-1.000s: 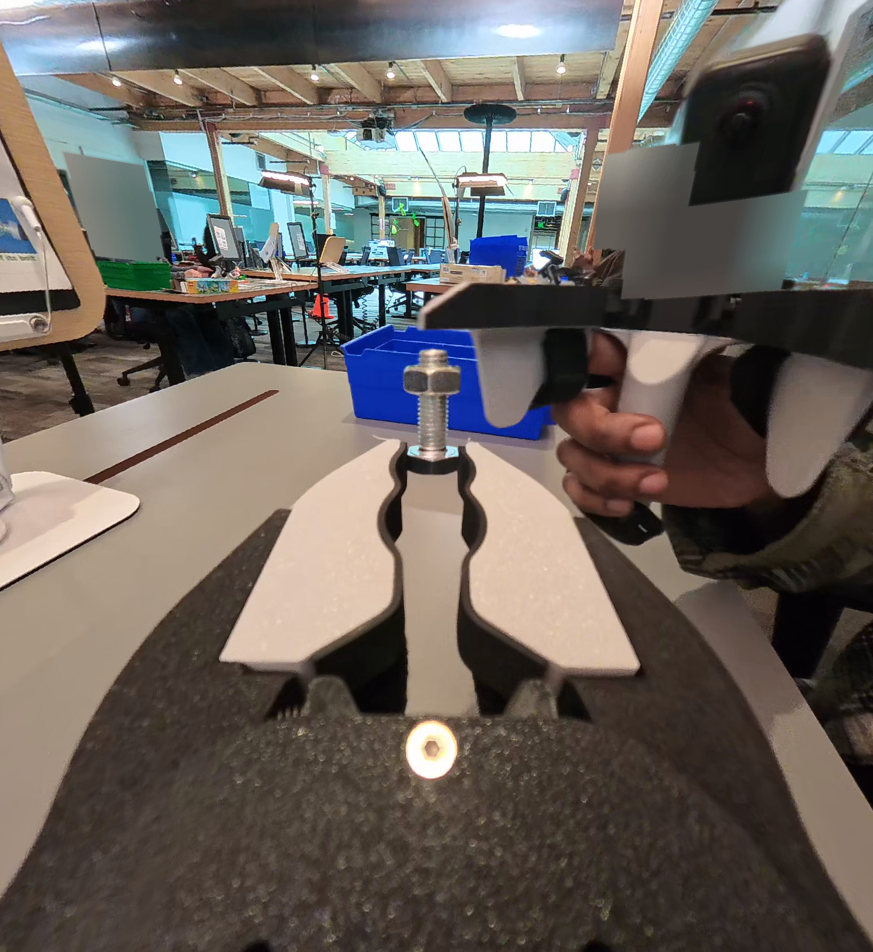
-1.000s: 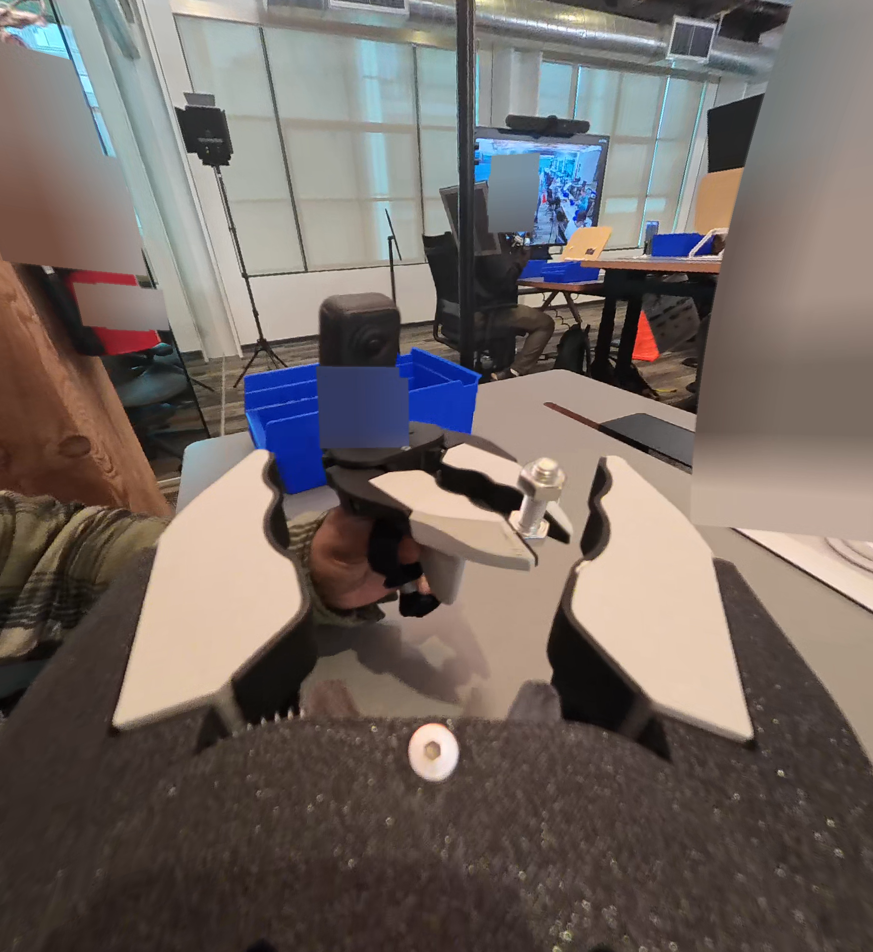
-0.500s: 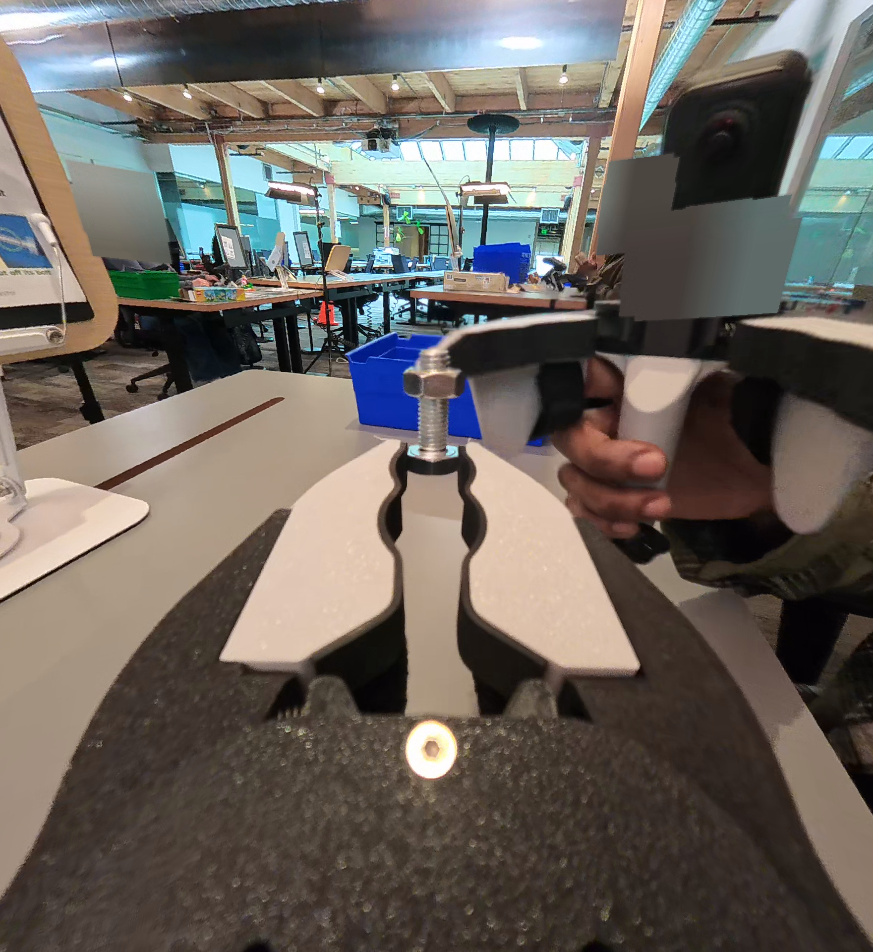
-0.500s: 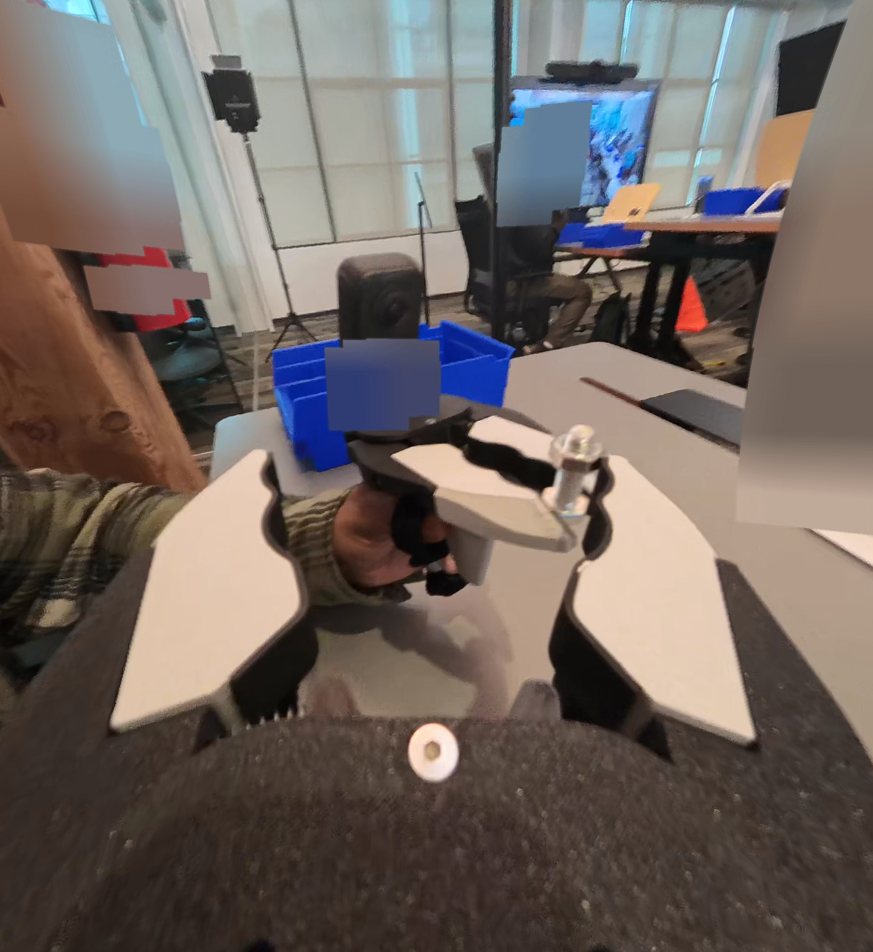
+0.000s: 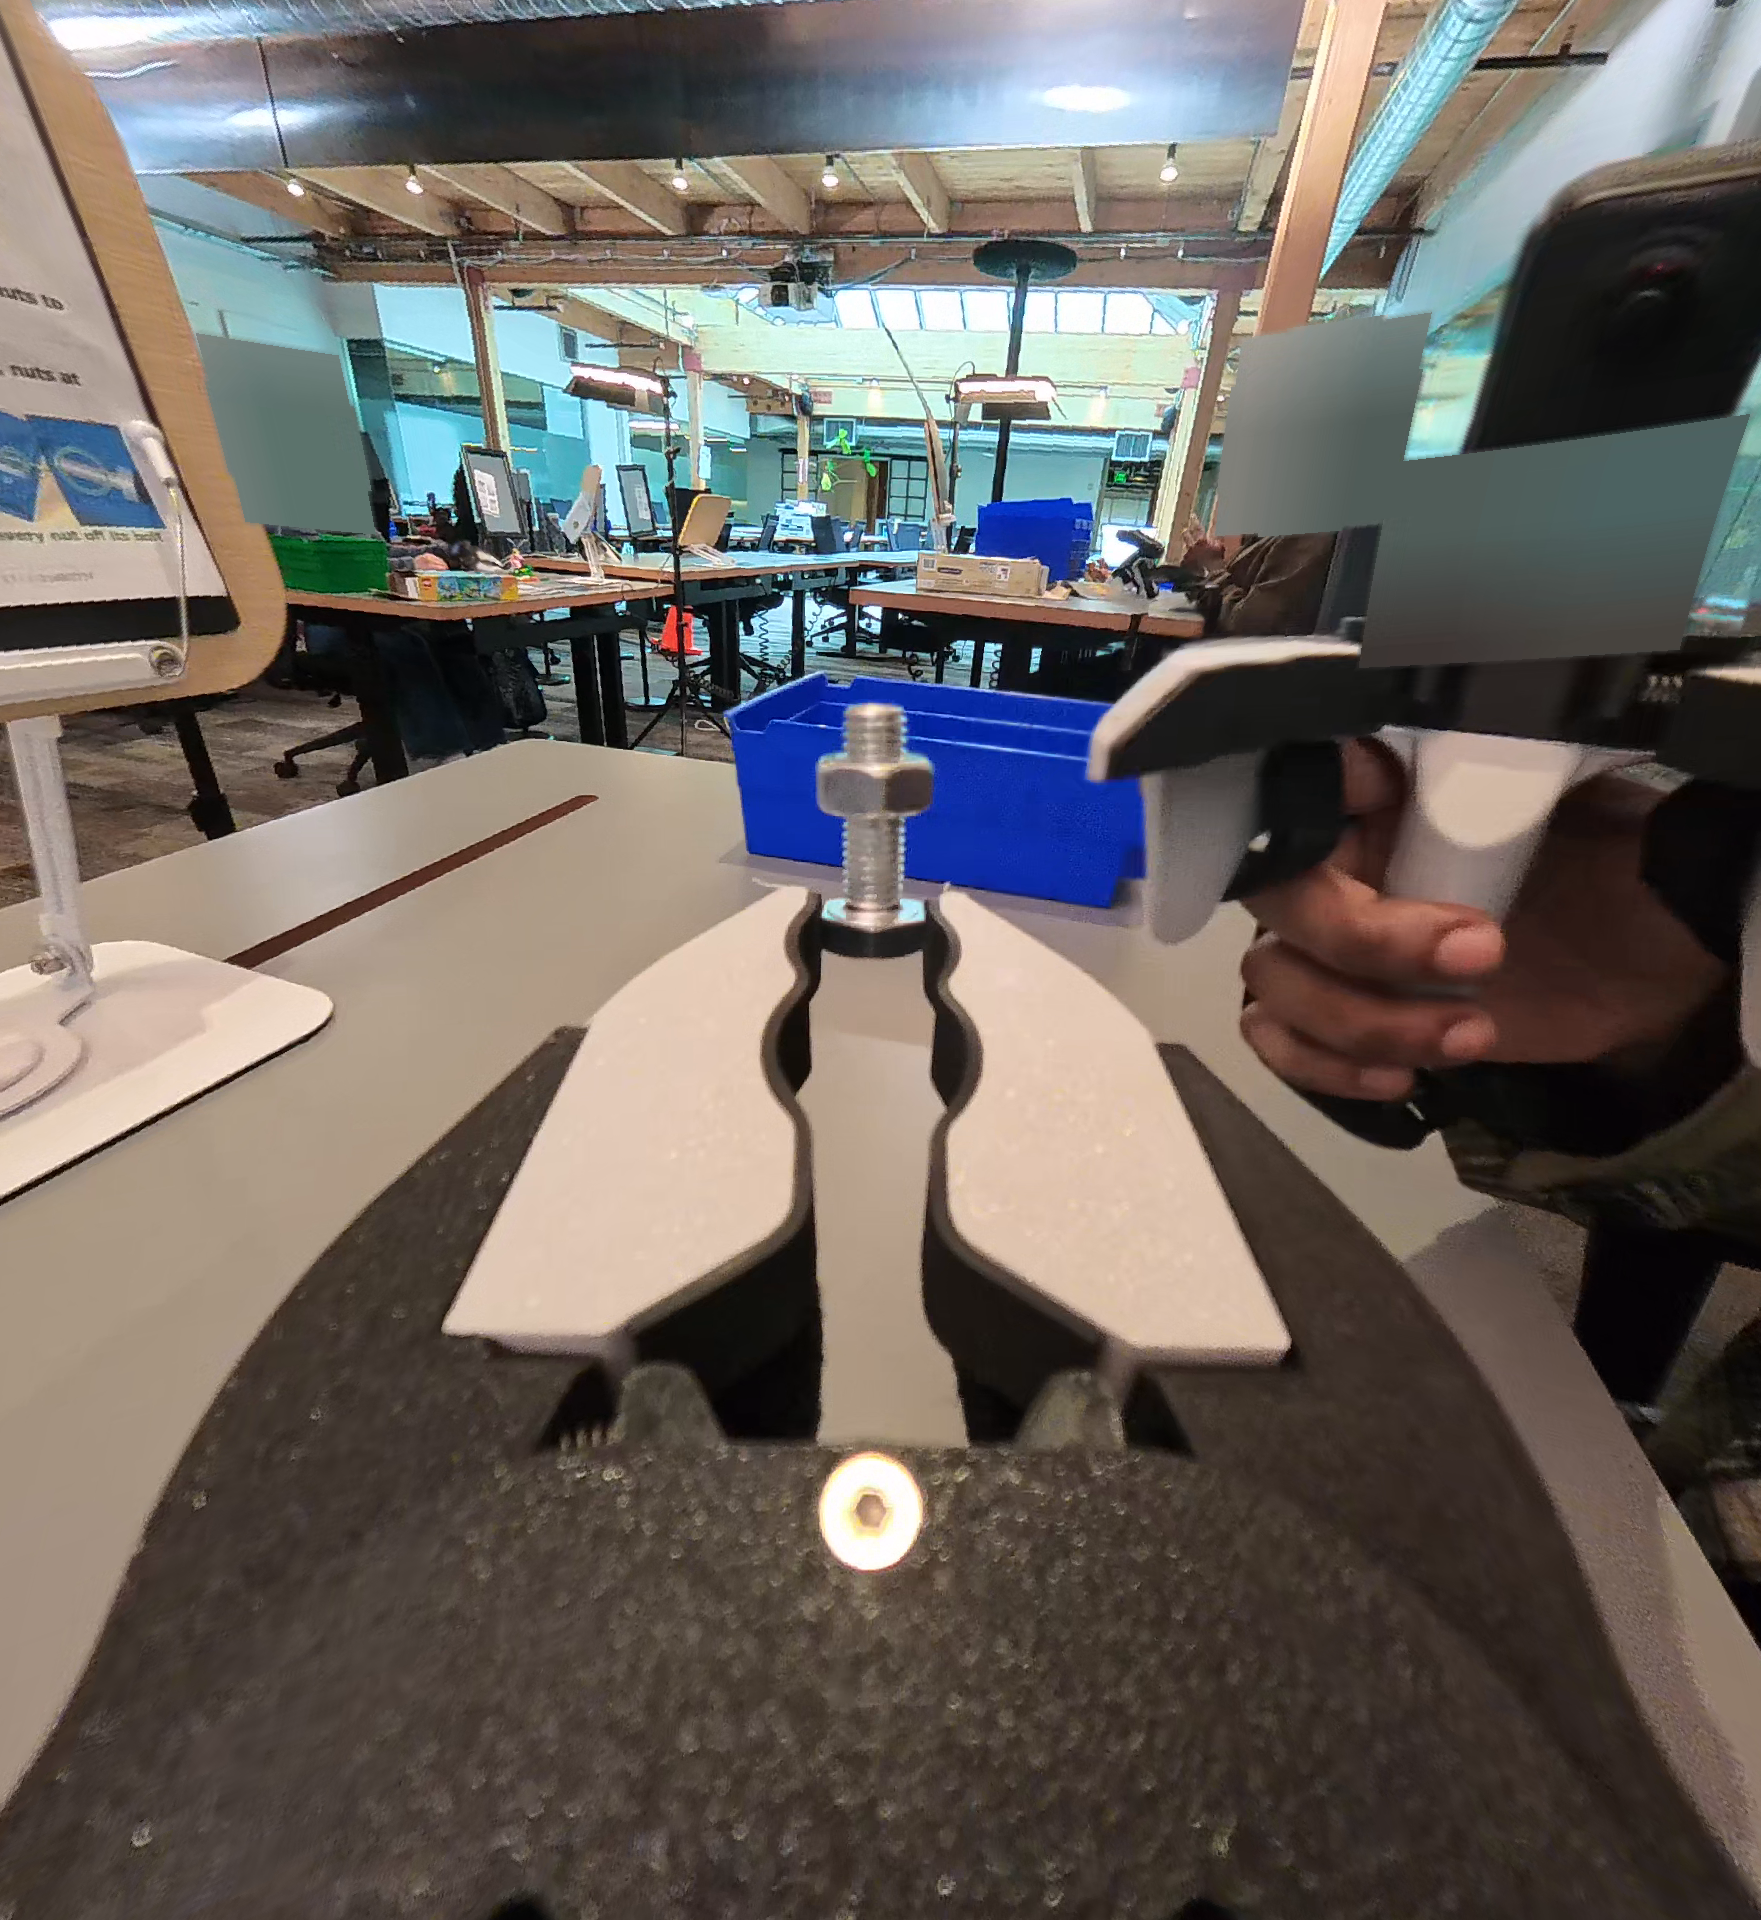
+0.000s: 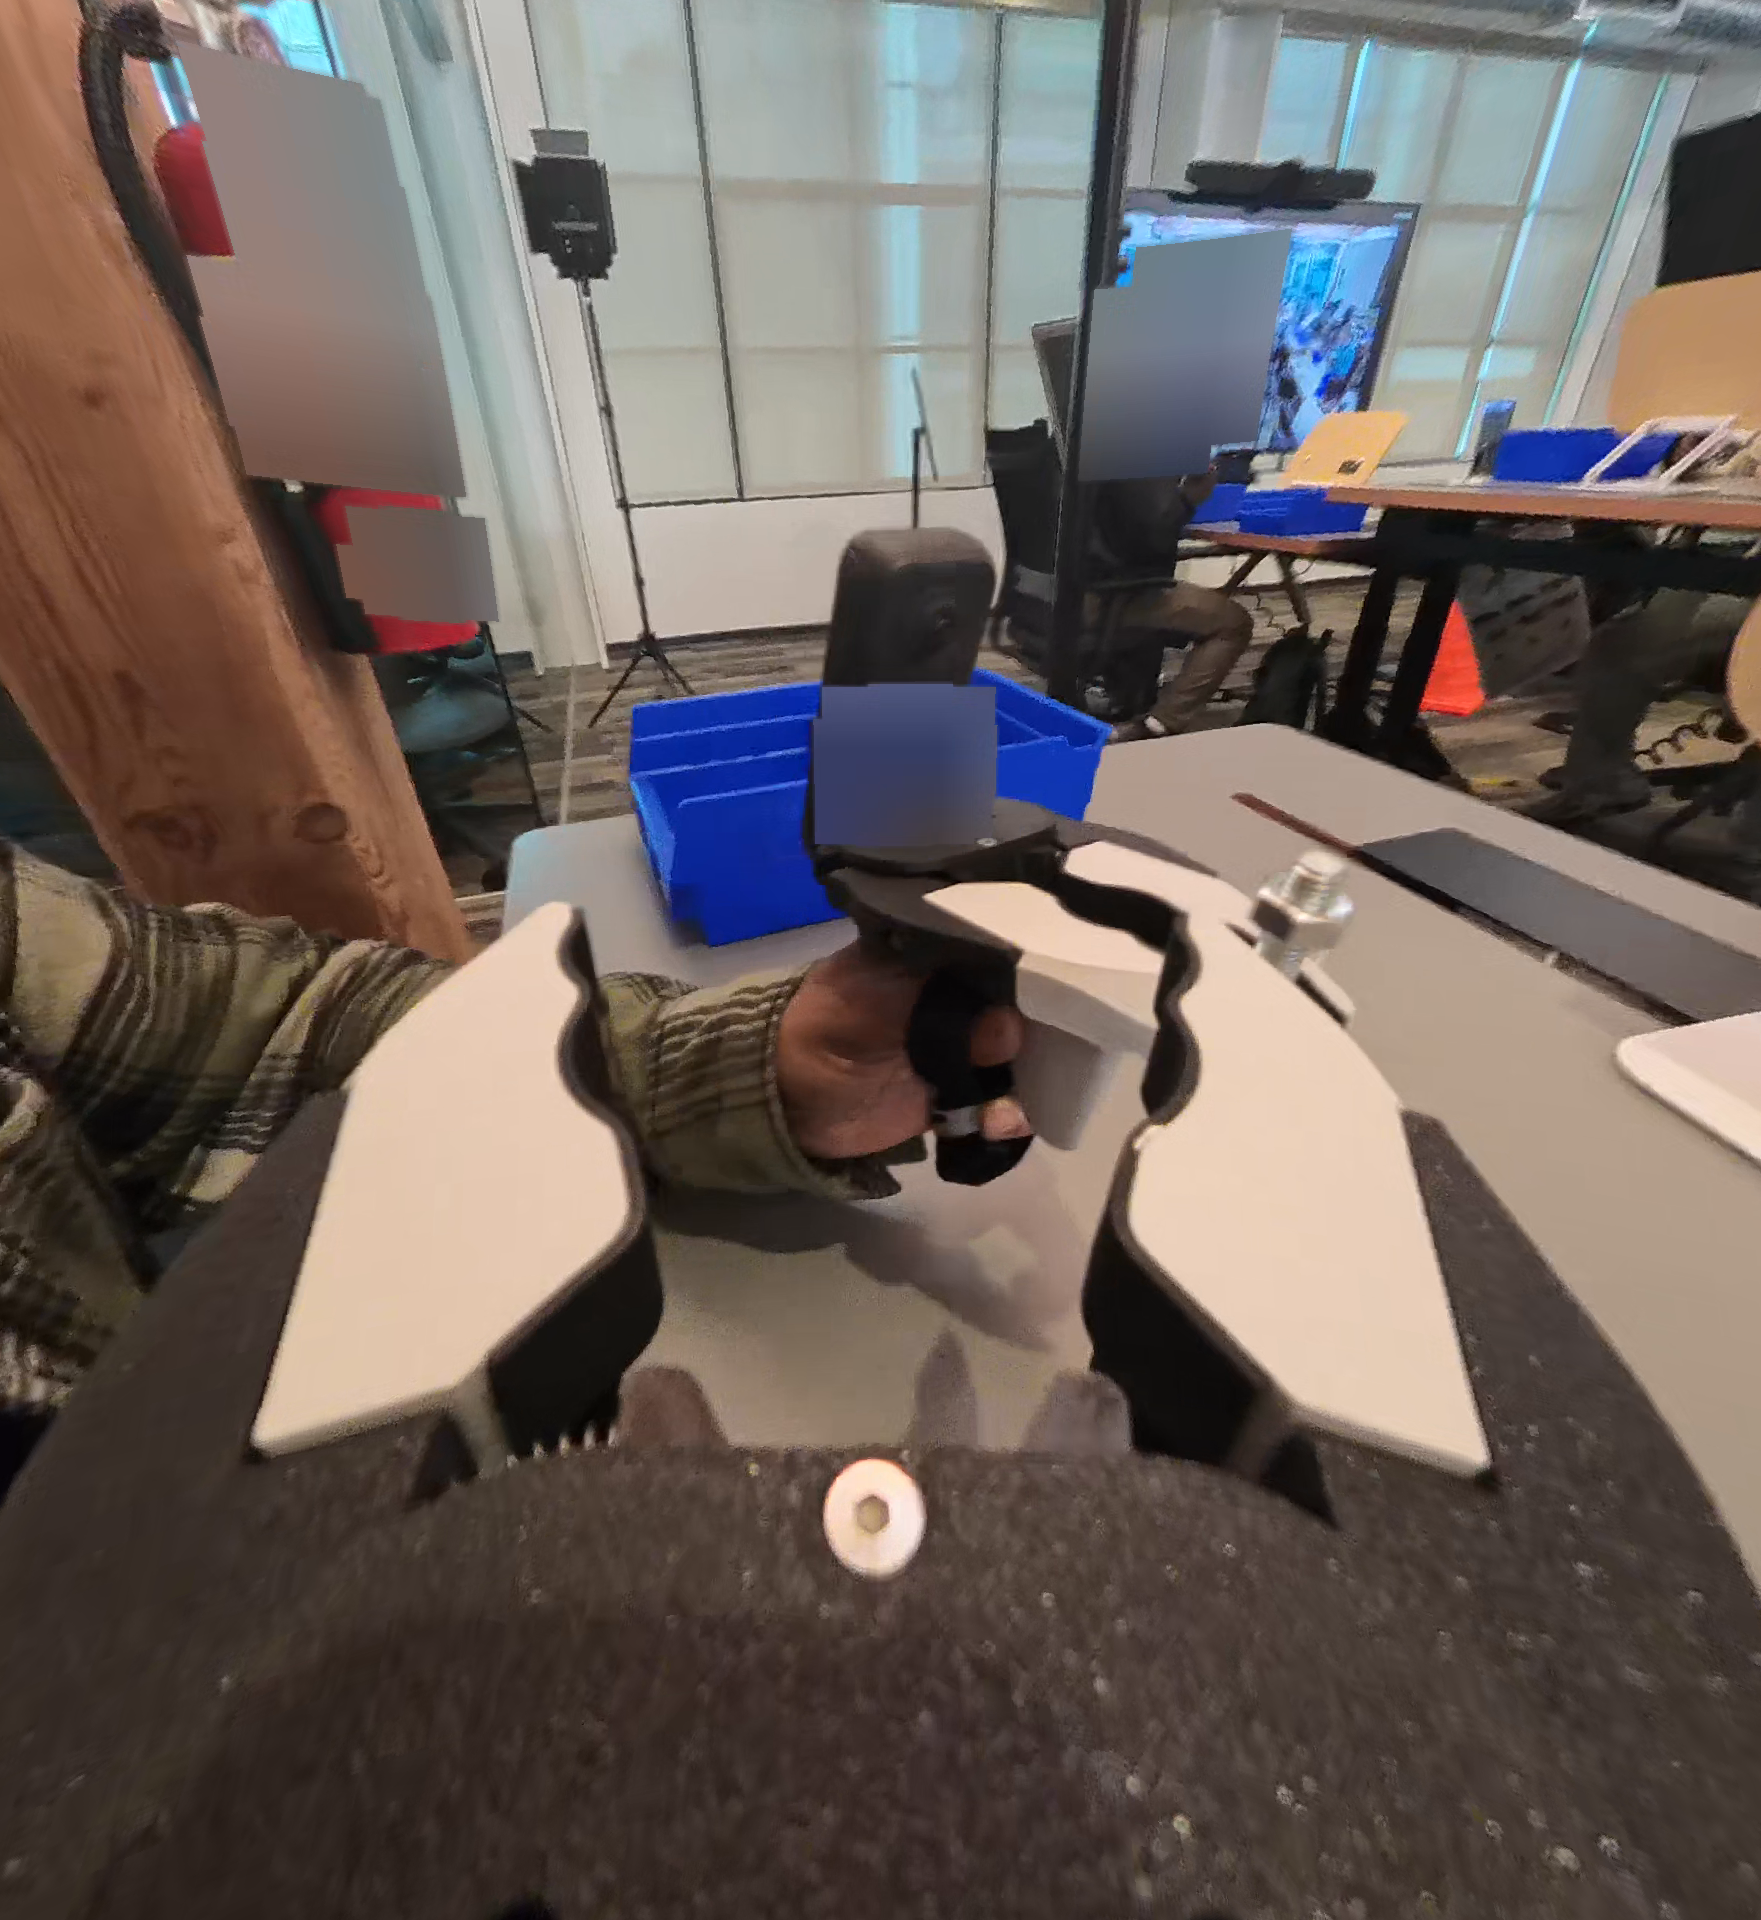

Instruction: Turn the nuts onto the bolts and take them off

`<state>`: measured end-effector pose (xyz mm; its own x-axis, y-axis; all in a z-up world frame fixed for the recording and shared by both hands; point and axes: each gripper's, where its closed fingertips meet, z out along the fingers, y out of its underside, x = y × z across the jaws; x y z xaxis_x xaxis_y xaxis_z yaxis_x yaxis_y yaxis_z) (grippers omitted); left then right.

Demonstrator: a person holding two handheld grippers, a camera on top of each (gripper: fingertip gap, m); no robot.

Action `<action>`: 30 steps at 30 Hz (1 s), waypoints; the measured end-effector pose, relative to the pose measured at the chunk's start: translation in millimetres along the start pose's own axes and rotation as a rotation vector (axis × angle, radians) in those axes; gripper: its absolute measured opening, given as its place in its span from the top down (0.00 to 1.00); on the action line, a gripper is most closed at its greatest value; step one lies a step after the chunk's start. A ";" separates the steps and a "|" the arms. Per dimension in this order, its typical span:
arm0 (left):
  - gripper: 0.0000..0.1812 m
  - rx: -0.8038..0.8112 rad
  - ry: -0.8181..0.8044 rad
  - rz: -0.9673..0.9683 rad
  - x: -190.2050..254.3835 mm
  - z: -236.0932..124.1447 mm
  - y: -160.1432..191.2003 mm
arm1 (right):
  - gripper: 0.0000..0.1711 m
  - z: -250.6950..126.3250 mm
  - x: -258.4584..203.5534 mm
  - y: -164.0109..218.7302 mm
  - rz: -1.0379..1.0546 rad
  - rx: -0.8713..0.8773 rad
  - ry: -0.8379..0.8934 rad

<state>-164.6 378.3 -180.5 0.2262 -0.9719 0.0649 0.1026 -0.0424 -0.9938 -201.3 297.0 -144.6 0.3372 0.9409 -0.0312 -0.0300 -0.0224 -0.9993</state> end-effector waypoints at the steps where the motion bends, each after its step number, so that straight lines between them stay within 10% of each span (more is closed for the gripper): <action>1: 0.90 0.003 0.002 -0.003 -0.3 -0.3 -0.4 | 0.42 -4.5 2.0 -5.0 -0.023 0.014 0.020; 10: 0.90 -0.007 0.064 0.030 15.7 5.2 0.1 | 0.71 -11.3 57.4 -17.6 -0.078 -0.038 0.092; 30: 0.90 -0.018 0.102 0.039 25.3 9.2 3.8 | 1.00 0.9 65.4 -4.5 0.040 -0.015 -0.022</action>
<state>-149.6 355.6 -181.7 0.1294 -0.9914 0.0178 0.0783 -0.0076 -0.9969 -180.0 359.0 -142.1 0.3153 0.9464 -0.0706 -0.0285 -0.0649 -0.9975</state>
